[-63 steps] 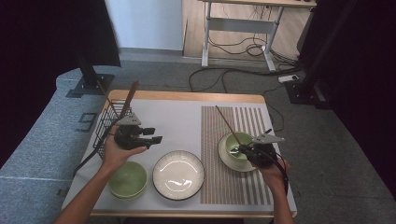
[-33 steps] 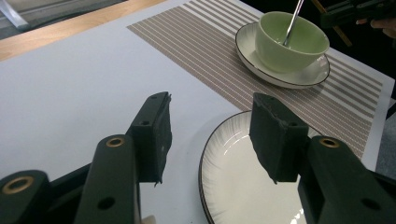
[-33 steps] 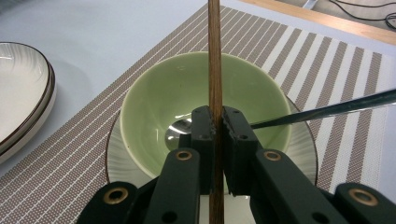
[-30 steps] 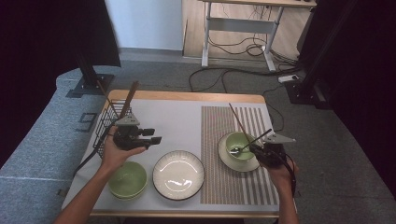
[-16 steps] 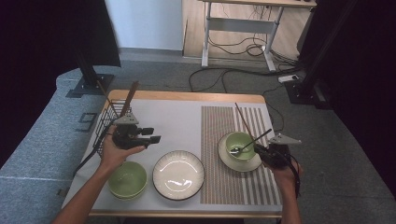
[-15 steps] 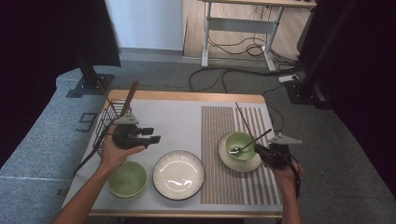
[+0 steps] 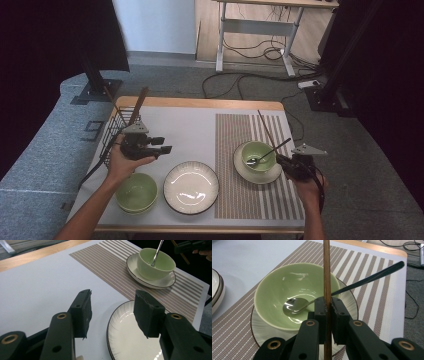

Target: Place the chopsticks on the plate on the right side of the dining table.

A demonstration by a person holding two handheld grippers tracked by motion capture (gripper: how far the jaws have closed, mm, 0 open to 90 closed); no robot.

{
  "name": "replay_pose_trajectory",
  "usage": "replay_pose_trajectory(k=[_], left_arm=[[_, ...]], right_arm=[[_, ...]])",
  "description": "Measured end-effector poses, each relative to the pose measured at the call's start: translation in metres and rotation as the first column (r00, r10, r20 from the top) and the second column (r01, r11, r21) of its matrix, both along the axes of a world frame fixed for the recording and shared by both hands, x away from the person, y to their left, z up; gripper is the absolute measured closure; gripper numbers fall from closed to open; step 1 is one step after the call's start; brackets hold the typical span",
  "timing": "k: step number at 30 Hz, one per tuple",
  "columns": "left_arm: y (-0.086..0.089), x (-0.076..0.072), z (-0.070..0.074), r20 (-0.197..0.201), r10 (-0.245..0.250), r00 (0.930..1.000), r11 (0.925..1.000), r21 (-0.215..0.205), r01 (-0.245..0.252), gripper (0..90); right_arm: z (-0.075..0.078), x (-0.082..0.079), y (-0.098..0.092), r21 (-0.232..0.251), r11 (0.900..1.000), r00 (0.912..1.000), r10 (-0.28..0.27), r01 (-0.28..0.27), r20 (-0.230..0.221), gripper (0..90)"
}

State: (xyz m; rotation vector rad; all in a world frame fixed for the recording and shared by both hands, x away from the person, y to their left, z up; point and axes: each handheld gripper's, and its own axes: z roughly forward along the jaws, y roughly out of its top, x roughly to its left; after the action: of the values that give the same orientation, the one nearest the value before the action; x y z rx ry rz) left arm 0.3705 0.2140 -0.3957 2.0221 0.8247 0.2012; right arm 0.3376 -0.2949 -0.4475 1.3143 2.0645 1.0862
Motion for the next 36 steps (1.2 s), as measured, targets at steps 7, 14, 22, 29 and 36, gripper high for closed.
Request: replay_pose_trajectory(k=[7,14,22,29,36], left_arm=[[0.001,0.001,0.001,-0.001,0.004,1.0000,1.0000,0.002,-0.004,48.4],[0.000,0.000,0.002,-0.004,0.002,1.0000,0.9997,-0.026,-0.002,48.4],[0.001,-0.001,0.002,-0.001,0.009,1.0000,0.9999,-0.014,-0.009,48.4],[0.002,-0.001,0.003,-0.004,0.009,1.0000,0.9999,-0.010,-0.009,48.4],[0.004,-0.001,0.003,-0.002,0.010,0.9999,0.9999,-0.010,-0.010,48.4]], right_arm=[[-0.001,-0.001,-0.005,-0.002,1.000,0.9998,-0.020,0.020,-0.003,84.3],[-0.002,0.000,-0.008,-0.005,0.999,0.9993,-0.036,0.036,-0.002,84.3],[0.000,-0.002,-0.015,0.006,0.998,0.9978,-0.066,0.066,0.003,84.3],[0.002,-0.003,-0.020,0.011,0.996,0.9961,-0.088,0.088,0.004,84.3],[0.000,-0.004,-0.027,0.021,0.994,0.9938,-0.112,0.112,-0.002,84.3]])
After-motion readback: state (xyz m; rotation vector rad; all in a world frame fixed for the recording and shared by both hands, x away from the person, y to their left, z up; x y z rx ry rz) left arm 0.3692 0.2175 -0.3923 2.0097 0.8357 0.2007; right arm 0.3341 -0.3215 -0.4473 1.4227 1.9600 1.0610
